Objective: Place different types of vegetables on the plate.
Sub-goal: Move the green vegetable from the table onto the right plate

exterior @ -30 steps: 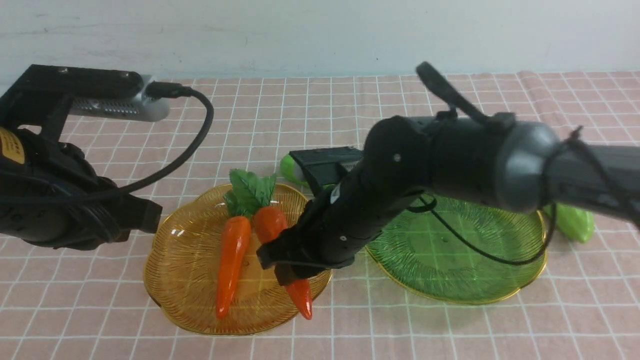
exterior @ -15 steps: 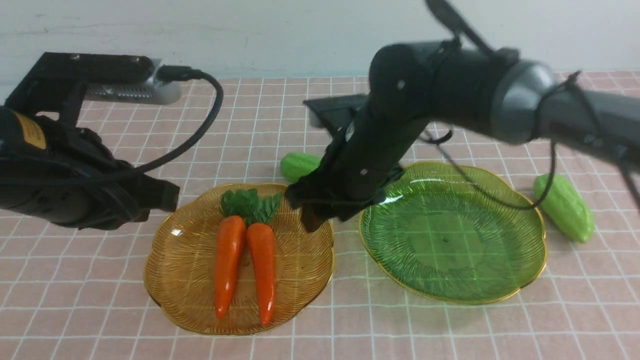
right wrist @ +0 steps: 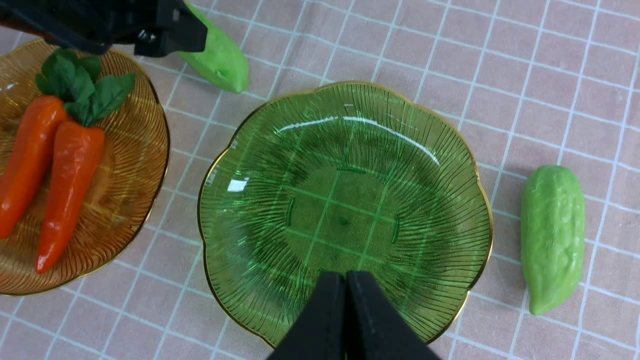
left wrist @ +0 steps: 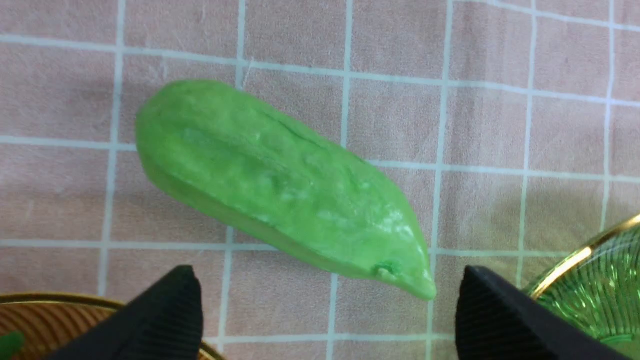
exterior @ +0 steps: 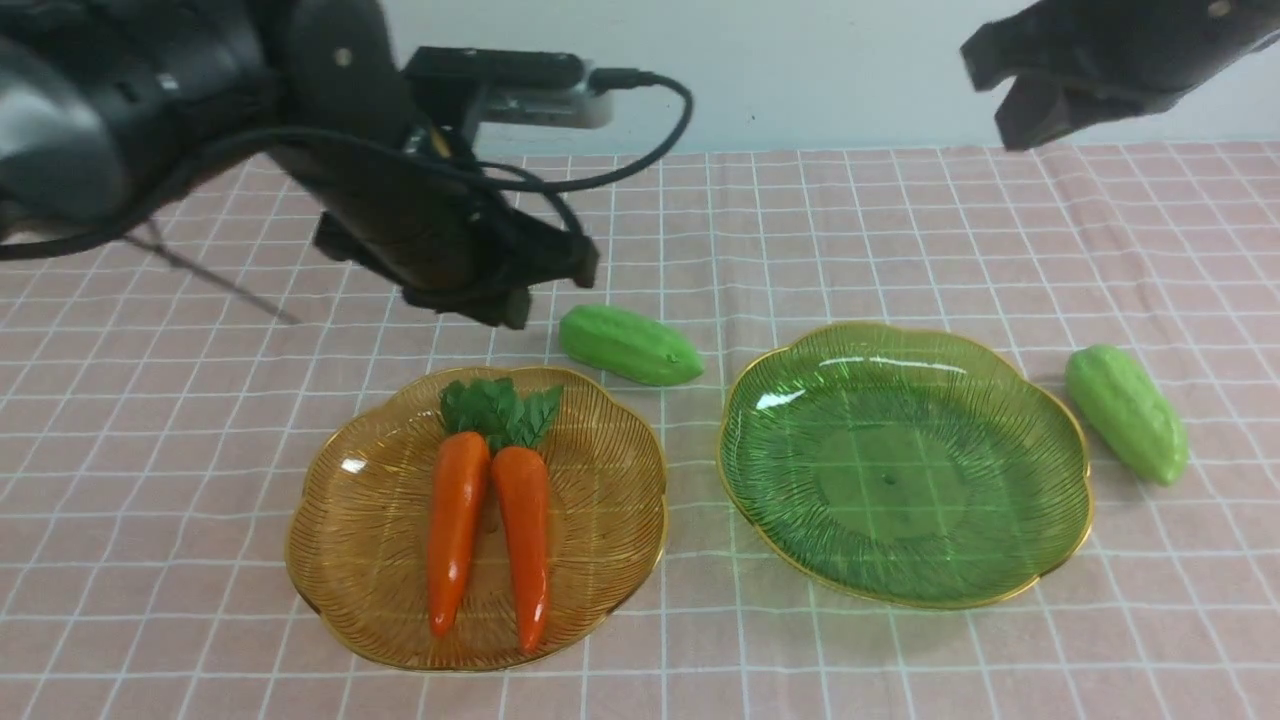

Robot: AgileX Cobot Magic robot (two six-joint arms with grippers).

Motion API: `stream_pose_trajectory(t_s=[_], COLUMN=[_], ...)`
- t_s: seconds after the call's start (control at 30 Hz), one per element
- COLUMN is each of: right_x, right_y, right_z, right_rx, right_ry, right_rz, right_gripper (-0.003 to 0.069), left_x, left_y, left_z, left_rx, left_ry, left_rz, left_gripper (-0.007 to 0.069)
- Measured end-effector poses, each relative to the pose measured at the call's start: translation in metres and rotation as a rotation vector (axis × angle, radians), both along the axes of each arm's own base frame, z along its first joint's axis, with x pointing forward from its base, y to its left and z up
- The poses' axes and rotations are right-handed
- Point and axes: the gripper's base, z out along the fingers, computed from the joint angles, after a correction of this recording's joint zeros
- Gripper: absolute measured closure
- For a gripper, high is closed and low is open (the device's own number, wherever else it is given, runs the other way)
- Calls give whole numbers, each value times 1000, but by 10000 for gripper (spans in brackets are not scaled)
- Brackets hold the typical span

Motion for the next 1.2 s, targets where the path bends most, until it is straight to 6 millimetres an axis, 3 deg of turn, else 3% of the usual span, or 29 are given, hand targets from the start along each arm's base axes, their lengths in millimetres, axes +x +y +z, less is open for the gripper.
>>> stream_pose_trajectory(t_s=[0.33,1.2], right_x=[-2,-2], right_y=[-1,1], right_z=[-3,-3], right_rx=[-5,-3], right_ry=[10,10], right_rz=[2,23], right_gripper=[674,674], left_x=[14,28], left_y=[5,6], left_z=[-29,-60], left_rx=[-123,-173], left_ry=[111,90], left_rz=[155,197], left_gripper=[10,40])
